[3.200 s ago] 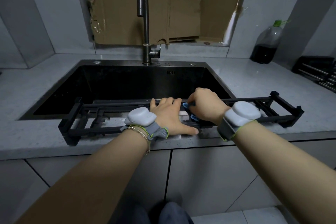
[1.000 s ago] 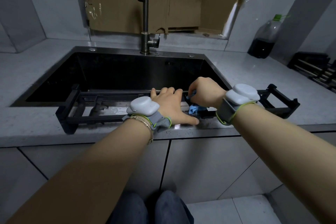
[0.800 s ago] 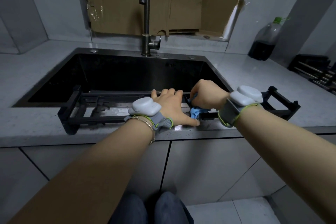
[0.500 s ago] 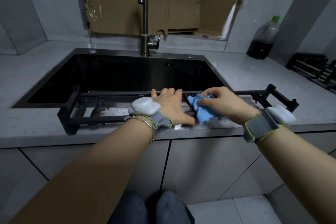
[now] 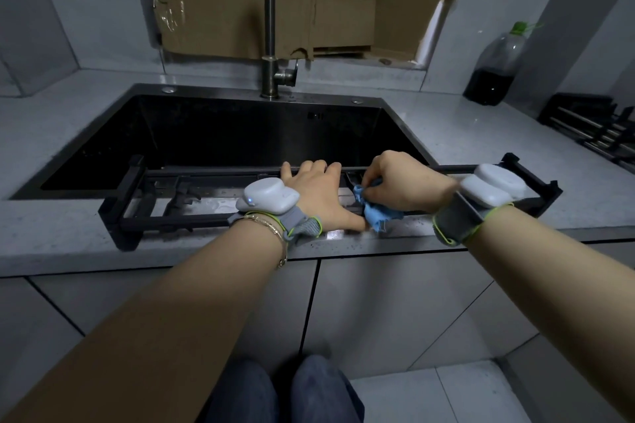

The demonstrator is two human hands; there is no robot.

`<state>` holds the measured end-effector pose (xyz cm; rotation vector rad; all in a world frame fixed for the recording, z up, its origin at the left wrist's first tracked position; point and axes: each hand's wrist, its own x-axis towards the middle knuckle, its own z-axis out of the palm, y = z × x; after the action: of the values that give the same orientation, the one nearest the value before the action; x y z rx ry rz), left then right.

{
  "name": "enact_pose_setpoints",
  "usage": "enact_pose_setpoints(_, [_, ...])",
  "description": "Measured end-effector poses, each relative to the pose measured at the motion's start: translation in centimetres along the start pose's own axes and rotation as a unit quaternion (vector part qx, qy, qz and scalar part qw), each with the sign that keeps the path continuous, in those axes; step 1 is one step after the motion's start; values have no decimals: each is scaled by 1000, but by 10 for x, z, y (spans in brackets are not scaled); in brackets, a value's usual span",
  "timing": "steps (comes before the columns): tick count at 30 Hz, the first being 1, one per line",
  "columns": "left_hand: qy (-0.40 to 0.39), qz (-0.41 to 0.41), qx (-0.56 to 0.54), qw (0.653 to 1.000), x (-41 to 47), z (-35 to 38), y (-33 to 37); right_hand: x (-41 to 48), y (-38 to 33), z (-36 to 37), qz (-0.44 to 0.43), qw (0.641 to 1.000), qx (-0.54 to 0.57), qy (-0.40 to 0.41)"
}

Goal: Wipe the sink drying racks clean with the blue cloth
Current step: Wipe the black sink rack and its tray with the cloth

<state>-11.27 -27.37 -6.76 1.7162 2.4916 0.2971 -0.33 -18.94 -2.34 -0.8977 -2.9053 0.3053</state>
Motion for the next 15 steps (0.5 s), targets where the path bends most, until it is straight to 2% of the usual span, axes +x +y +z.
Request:
enact_pose_setpoints(8, [10, 7, -3, 1000, 1, 3, -2, 3, -12, 2, 45, 998, -50, -16])
enact_pose_setpoints(11, [9, 6, -1, 1000, 2, 2, -4, 2, -9, 11, 48, 997, -55, 10])
enact_pose_setpoints(13, [8, 6, 0, 1000, -1, 1, -3, -2, 2, 15, 65, 994, 41, 78])
enact_pose_setpoints(15, [8, 4, 1, 1000, -2, -1, -1, -3, 14, 9, 140, 956, 184, 183])
